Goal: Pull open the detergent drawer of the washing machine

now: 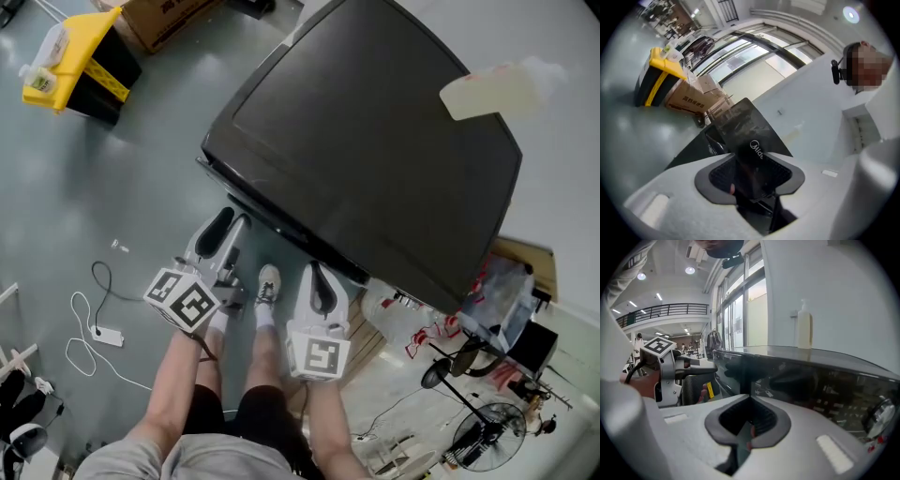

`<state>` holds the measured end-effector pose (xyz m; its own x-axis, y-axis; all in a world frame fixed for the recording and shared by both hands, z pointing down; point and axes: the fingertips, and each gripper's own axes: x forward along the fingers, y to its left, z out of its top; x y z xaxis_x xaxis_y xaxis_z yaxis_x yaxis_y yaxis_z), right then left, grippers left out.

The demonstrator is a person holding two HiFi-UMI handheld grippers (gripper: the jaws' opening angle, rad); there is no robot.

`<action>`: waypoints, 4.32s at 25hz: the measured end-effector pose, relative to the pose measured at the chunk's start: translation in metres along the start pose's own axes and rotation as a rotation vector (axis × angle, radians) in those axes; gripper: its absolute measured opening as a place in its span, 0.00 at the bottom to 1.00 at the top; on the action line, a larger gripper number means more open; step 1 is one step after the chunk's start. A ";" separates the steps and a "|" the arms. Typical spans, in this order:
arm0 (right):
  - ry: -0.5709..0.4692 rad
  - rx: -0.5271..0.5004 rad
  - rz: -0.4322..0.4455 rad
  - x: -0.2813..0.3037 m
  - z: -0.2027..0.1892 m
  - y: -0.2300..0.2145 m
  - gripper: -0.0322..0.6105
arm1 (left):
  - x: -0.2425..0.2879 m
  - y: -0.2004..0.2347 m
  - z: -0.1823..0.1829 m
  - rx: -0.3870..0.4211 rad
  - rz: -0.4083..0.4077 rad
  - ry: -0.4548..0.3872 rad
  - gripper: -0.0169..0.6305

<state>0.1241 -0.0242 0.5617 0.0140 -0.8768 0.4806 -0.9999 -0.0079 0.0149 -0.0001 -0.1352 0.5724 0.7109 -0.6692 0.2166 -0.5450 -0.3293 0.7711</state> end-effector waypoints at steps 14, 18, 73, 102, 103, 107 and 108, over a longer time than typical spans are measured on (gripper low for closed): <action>0.048 -0.003 -0.007 0.006 -0.016 -0.015 0.06 | 0.017 -0.002 0.016 -0.496 -0.282 -0.225 0.54; 0.058 0.005 -0.013 0.010 -0.021 -0.013 0.06 | 0.022 0.002 0.021 -0.563 -0.305 -0.258 0.55; 0.056 -0.018 0.017 -0.023 -0.043 -0.011 0.06 | -0.032 0.014 0.012 -0.757 -0.344 -0.593 0.55; 0.030 -0.049 0.084 -0.044 -0.035 0.010 0.06 | -0.146 0.025 -0.011 -0.747 -0.320 -0.643 0.55; 0.033 -0.049 0.085 -0.044 -0.035 0.010 0.06 | -0.151 0.026 -0.013 -0.748 -0.317 -0.645 0.55; 0.031 -0.050 0.083 -0.045 -0.035 0.010 0.06 | -0.166 0.030 -0.018 -0.749 -0.305 -0.650 0.55; 0.027 -0.051 0.083 -0.045 -0.034 0.011 0.06 | -0.167 0.031 -0.019 -0.750 -0.307 -0.647 0.55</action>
<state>0.1128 0.0310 0.5698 -0.0678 -0.8601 0.5056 -0.9958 0.0893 0.0183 -0.1269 -0.0215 0.5712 0.2770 -0.9292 -0.2447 0.1934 -0.1955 0.9614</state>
